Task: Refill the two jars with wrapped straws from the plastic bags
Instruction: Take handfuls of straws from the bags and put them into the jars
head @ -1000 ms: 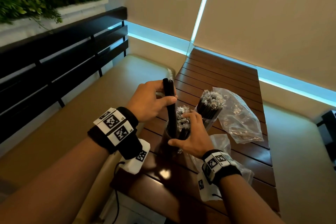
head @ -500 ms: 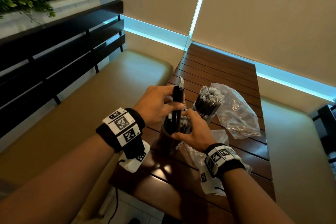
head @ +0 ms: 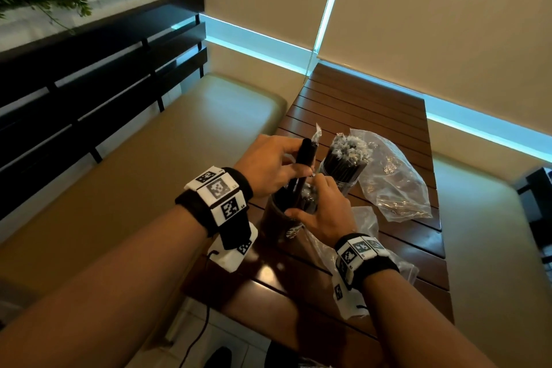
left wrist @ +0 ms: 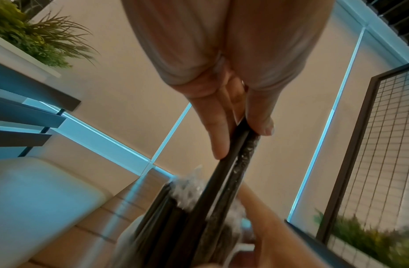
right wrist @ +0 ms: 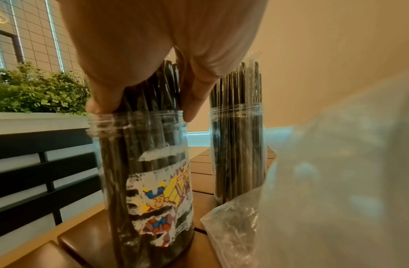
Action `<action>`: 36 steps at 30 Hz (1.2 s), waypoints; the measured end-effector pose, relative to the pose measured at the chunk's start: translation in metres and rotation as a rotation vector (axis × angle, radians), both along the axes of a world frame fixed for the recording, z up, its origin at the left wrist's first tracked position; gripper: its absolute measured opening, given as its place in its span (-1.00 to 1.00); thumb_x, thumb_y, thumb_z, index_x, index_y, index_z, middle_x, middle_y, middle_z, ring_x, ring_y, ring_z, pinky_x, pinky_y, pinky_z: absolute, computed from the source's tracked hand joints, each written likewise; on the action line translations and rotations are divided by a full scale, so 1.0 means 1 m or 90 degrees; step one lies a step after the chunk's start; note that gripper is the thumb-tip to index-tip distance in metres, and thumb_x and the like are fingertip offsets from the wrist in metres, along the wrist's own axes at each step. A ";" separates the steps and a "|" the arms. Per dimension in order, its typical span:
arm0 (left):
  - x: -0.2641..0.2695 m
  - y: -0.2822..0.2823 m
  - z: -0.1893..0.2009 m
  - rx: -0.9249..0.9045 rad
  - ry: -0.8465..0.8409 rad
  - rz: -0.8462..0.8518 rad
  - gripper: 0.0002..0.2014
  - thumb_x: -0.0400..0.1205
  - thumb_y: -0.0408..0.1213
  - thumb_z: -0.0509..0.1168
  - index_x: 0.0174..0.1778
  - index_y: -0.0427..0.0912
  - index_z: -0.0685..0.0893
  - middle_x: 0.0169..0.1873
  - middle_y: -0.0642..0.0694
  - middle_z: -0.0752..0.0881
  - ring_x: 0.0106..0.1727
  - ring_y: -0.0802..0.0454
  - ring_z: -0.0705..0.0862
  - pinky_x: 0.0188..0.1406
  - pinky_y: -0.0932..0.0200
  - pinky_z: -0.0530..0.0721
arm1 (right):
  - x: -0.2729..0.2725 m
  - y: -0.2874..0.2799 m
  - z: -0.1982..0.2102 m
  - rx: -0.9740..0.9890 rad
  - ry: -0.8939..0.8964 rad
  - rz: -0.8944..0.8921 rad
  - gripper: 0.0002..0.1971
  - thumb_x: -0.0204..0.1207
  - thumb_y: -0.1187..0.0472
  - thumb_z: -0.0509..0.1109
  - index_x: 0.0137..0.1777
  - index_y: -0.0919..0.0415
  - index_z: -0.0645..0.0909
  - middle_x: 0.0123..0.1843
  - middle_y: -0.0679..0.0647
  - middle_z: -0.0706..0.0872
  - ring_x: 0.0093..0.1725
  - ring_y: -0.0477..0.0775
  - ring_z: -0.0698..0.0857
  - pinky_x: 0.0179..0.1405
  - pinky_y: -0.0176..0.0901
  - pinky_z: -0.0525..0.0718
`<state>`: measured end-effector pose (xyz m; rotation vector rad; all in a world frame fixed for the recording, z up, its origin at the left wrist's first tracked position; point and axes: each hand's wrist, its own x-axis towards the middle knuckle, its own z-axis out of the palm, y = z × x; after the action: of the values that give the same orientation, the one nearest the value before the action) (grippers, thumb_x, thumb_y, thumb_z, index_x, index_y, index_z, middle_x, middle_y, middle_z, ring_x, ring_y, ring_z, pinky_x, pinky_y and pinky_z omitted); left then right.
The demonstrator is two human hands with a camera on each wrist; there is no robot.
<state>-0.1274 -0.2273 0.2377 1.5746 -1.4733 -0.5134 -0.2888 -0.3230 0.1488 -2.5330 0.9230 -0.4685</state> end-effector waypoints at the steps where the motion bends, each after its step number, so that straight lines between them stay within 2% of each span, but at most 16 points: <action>1: 0.000 0.000 -0.007 0.017 0.007 -0.011 -0.87 0.56 -0.32 0.49 -0.09 0.03 0.78 -0.10 0.04 0.82 0.00 0.12 0.78 0.14 0.06 0.75 | -0.001 0.000 0.000 -0.003 0.003 -0.004 -0.37 0.23 -0.27 0.57 0.17 -0.03 0.39 0.13 -0.17 0.46 0.03 -0.03 0.60 -0.13 -0.11 0.56; 4: -0.001 0.001 -0.030 0.030 0.042 -0.015 -0.89 0.55 -0.32 0.47 -0.09 0.00 0.78 -0.12 0.02 0.82 -0.01 0.06 0.79 0.11 -0.12 0.76 | -0.002 0.003 -0.002 -0.014 0.002 -0.020 -0.34 0.21 -0.35 0.53 0.16 -0.04 0.37 0.16 -0.14 0.49 -0.01 -0.02 0.64 -0.18 -0.11 0.62; 7: -0.001 -0.001 -0.043 0.039 0.046 0.007 -0.92 0.53 -0.30 0.47 -0.09 -0.06 0.79 -0.17 0.00 0.82 -0.05 0.05 0.79 0.07 -0.16 0.76 | 0.004 0.010 -0.004 -0.029 0.001 -0.067 -0.36 0.23 -0.38 0.50 0.11 -0.04 0.34 0.12 -0.12 0.50 -0.11 0.03 0.67 -0.28 -0.08 0.64; 11: -0.001 -0.003 -0.043 0.072 0.034 0.027 -0.85 0.49 -0.22 0.50 -0.07 0.03 0.72 -0.13 0.01 0.80 -0.04 0.05 0.78 0.09 -0.15 0.75 | 0.011 0.016 -0.006 -0.037 -0.022 -0.097 -0.41 0.25 -0.31 0.52 0.08 -0.03 0.34 0.10 -0.12 0.49 -0.16 0.06 0.67 -0.34 -0.16 0.55; 14: -0.008 -0.010 -0.021 0.004 -0.113 0.061 -0.56 0.50 -0.15 0.50 0.28 0.08 0.55 0.06 0.12 0.72 -0.03 0.16 0.70 0.09 0.02 0.74 | 0.010 0.014 -0.010 -0.036 -0.036 -0.095 -0.40 0.24 -0.30 0.52 0.11 -0.03 0.34 0.11 -0.10 0.50 -0.12 0.06 0.68 -0.32 -0.12 0.61; 16: -0.018 -0.017 -0.002 -0.069 -0.167 0.076 -0.38 0.54 -0.20 0.47 0.50 0.06 0.40 0.31 0.12 0.65 0.09 0.24 0.66 0.25 0.10 0.66 | 0.009 0.012 -0.013 -0.035 -0.036 -0.096 -0.36 0.24 -0.33 0.50 0.17 -0.02 0.36 0.14 -0.09 0.51 -0.07 0.04 0.68 -0.28 -0.06 0.67; 17: -0.022 -0.022 0.003 -0.084 -0.226 0.079 -0.37 0.56 -0.23 0.43 0.55 0.02 0.38 0.43 0.07 0.58 0.25 0.19 0.62 0.41 0.06 0.55 | 0.009 0.012 -0.014 -0.031 -0.038 -0.098 -0.35 0.24 -0.34 0.49 0.17 0.00 0.37 0.13 -0.09 0.51 -0.07 0.02 0.66 -0.28 -0.07 0.67; 19: -0.030 -0.030 0.001 -0.024 -0.414 0.069 -0.42 0.65 -0.22 0.30 0.61 -0.05 0.34 0.62 0.01 0.37 0.66 -0.01 0.24 0.65 -0.14 0.18 | 0.009 0.012 -0.015 -0.018 -0.050 -0.095 -0.36 0.25 -0.35 0.47 0.15 0.03 0.39 0.09 -0.11 0.49 -0.13 -0.04 0.60 -0.34 -0.12 0.60; 20: -0.033 -0.031 -0.008 0.038 -0.480 0.051 -0.46 0.70 -0.19 0.21 0.63 -0.06 0.32 0.66 0.00 0.29 0.71 -0.05 0.06 0.68 -0.22 0.06 | 0.009 0.013 -0.015 -0.006 -0.066 -0.090 -0.40 0.27 -0.31 0.46 0.13 0.04 0.39 0.05 -0.11 0.48 -0.17 -0.07 0.56 -0.37 -0.15 0.54; 21: -0.034 -0.031 -0.021 0.106 -0.509 0.033 -0.49 0.74 -0.17 0.13 0.65 -0.07 0.30 0.68 -0.01 0.25 0.73 -0.06 -0.01 0.68 -0.26 0.01 | 0.008 0.014 -0.016 0.010 -0.086 -0.086 -0.48 0.33 -0.24 0.45 0.11 0.04 0.38 0.03 -0.11 0.48 -0.20 -0.09 0.54 -0.37 -0.17 0.49; 23: -0.037 -0.027 -0.045 0.195 -0.482 0.013 -0.50 0.79 -0.10 -0.01 0.69 -0.09 0.22 0.70 -0.04 0.18 0.73 -0.05 -0.05 0.68 -0.23 0.00 | 0.007 0.016 -0.015 0.043 -0.123 -0.087 -0.64 0.48 -0.07 0.38 0.16 -0.03 0.35 0.06 -0.12 0.52 -0.19 -0.12 0.58 -0.31 -0.20 0.49; 24: -0.037 -0.025 -0.054 0.217 -0.453 0.009 -0.47 0.80 -0.06 -0.06 0.71 -0.09 0.15 0.72 -0.04 0.12 0.74 -0.04 -0.07 0.69 -0.21 0.00 | 0.005 0.016 -0.014 0.058 -0.131 -0.090 -0.64 0.51 -0.04 0.34 0.23 -0.07 0.33 0.11 -0.13 0.56 -0.16 -0.13 0.63 -0.28 -0.19 0.53; 28: -0.035 -0.031 -0.056 0.228 -0.420 0.030 -0.38 0.77 0.14 -0.16 0.74 -0.02 0.01 0.74 -0.06 -0.05 0.74 -0.04 -0.16 0.66 -0.33 -0.06 | 0.000 0.010 -0.016 0.096 -0.120 -0.094 -0.25 0.40 -0.02 0.48 0.51 -0.14 0.13 0.27 -0.16 0.66 0.00 -0.07 0.76 -0.20 -0.03 0.75; 29: -0.035 -0.034 -0.054 0.234 -0.408 0.046 -0.38 0.76 0.16 -0.18 0.74 -0.01 0.00 0.74 -0.07 -0.07 0.74 -0.05 -0.18 0.66 -0.35 -0.09 | 0.000 0.010 -0.016 0.107 -0.120 -0.102 -0.23 0.38 -0.04 0.50 0.50 -0.17 0.15 0.25 -0.19 0.67 0.01 -0.08 0.76 -0.18 -0.01 0.76; 33: -0.040 -0.044 -0.061 0.278 -0.416 0.082 -0.35 0.75 0.19 -0.24 0.74 -0.03 0.01 0.74 -0.09 -0.05 0.74 -0.09 -0.14 0.66 -0.33 -0.05 | 0.000 0.011 -0.020 0.120 -0.129 -0.097 -0.56 0.39 -0.06 0.48 0.21 -0.22 0.38 0.06 -0.30 0.65 -0.01 -0.19 0.70 -0.09 0.05 0.73; 36: -0.041 -0.046 -0.072 0.264 -0.434 0.099 -0.33 0.73 0.21 -0.24 0.73 -0.05 0.03 0.74 -0.13 -0.01 0.73 -0.16 -0.10 0.67 -0.28 -0.02 | -0.002 0.012 -0.020 0.131 -0.153 -0.098 -0.55 0.38 -0.03 0.48 0.23 -0.22 0.40 0.10 -0.29 0.66 0.03 -0.24 0.68 -0.03 -0.07 0.73</action>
<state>-0.1687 -0.2734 0.1654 2.3281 -1.7879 -0.1946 -0.2911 -0.3108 0.1285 -2.1757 1.0202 -0.6715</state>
